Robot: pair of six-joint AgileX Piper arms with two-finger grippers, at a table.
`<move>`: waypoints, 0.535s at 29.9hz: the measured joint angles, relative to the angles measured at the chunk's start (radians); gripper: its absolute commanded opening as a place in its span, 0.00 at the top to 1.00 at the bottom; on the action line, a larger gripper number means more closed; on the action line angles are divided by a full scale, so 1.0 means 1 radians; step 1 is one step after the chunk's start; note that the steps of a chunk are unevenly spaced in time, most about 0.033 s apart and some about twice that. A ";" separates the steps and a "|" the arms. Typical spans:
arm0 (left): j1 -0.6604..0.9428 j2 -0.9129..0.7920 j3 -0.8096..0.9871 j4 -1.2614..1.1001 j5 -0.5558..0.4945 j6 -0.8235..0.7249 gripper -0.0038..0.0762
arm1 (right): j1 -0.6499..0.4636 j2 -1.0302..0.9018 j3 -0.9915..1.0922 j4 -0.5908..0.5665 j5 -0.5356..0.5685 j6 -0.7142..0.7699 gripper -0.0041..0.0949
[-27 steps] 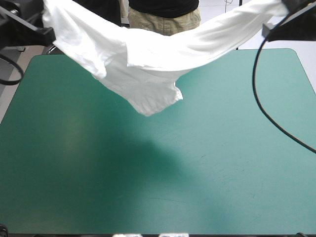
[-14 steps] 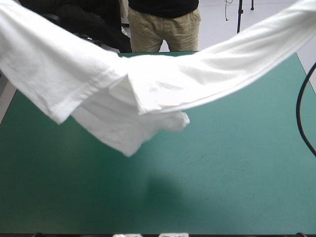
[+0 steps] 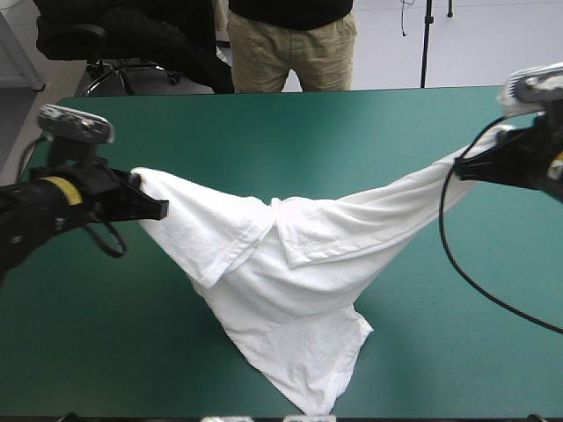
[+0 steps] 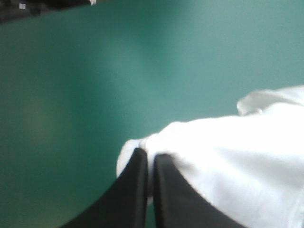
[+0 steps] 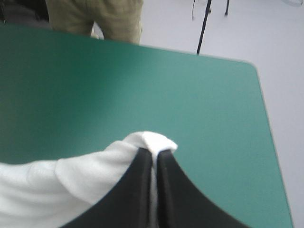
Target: Fold the cloth
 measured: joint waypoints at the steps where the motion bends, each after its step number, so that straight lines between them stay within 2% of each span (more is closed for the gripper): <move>1: 0.000 0.026 0.056 0.013 -0.022 -0.019 0.97 | 0.000 0.009 0.048 0.004 -0.029 0.016 0.98; 4: 0.000 0.124 0.170 0.023 -0.085 -0.044 0.97 | 0.000 0.055 0.181 0.020 -0.135 0.052 0.98; 7: 0.000 0.236 0.200 0.028 -0.153 -0.053 0.97 | 0.000 0.135 0.251 0.030 -0.227 0.067 0.98; 11: 0.036 0.376 0.170 0.005 -0.267 -0.056 0.97 | -0.013 0.277 0.262 0.031 -0.328 0.090 0.98; 16: 0.128 0.537 0.088 -0.047 -0.298 -0.056 0.97 | -0.073 0.471 0.218 0.061 -0.385 0.106 0.98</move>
